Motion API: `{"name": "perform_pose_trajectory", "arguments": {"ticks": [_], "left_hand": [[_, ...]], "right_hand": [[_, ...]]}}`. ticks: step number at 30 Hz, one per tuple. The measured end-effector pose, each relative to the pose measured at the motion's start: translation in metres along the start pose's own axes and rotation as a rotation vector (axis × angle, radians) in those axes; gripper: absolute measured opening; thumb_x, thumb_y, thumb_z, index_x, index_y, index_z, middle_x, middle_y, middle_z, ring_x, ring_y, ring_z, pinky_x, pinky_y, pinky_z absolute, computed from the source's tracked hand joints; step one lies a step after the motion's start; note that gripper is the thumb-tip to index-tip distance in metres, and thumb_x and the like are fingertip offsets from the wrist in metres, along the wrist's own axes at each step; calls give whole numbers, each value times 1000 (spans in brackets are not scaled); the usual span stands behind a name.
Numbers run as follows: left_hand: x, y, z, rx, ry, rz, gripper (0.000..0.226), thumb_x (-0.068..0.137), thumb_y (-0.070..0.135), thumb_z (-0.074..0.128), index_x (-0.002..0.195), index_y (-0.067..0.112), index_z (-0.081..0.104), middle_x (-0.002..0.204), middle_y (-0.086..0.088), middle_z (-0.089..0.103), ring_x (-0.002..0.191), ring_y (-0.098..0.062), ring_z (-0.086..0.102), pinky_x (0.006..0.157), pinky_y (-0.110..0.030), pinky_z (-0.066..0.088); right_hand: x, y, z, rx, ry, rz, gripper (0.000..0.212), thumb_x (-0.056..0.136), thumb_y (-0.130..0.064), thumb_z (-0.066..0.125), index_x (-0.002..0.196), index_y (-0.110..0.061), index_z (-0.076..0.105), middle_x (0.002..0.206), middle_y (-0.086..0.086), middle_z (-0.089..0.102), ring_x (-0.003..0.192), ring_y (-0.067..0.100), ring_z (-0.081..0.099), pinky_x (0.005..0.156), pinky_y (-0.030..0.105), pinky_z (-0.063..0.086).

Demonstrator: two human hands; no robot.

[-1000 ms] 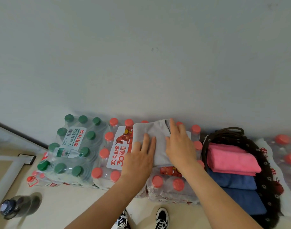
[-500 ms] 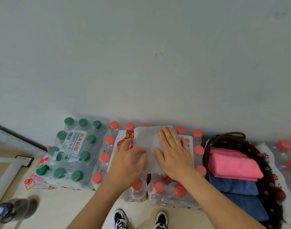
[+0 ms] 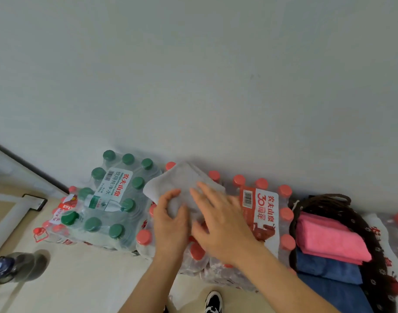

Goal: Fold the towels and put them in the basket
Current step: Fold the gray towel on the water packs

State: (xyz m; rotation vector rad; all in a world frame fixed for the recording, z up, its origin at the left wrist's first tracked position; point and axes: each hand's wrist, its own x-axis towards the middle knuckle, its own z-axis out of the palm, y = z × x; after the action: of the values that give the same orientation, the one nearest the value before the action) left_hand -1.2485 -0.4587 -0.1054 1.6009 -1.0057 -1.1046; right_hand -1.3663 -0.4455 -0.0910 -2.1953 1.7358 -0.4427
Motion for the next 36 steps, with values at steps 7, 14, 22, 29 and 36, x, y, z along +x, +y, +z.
{"name": "perform_pose_trajectory", "arguments": {"ticks": [7,14,22,29,36], "left_hand": [[-30,-13,-52,42,-446,-183,65,87,-6,50,137,36,43,91,5,71,80,-5,65,72,-21,52],[-12,-27,-73,996,-268,701,55,77,17,59,130,25,52,101,3,55,91,-17,46,80,-26,41],[24,-30,-82,1235,-469,1046,47,81,28,57,125,15,61,132,-4,60,119,-22,58,102,-42,42],[23,-17,-98,905,-619,728,28,78,39,64,106,38,61,88,22,63,85,-3,51,70,-18,39],[41,-24,-98,544,-621,262,27,80,46,70,106,46,63,97,25,64,95,-3,59,82,-21,48]], "right_hand": [[-8,-13,25,-321,-224,-160,90,59,-47,71,138,-11,45,145,6,46,132,18,46,106,52,33],[0,5,34,-287,0,-279,62,64,-17,81,122,-4,63,123,13,65,109,23,65,92,35,53],[-5,17,22,-287,-28,-458,40,83,-26,43,112,-10,66,114,7,69,110,22,64,93,33,52],[-31,26,7,-8,-94,-319,36,82,-26,62,117,-23,56,106,-8,69,93,10,65,79,25,52],[-20,26,9,461,-24,123,21,91,-30,61,111,-35,55,93,-20,62,86,0,59,72,21,50]]}}
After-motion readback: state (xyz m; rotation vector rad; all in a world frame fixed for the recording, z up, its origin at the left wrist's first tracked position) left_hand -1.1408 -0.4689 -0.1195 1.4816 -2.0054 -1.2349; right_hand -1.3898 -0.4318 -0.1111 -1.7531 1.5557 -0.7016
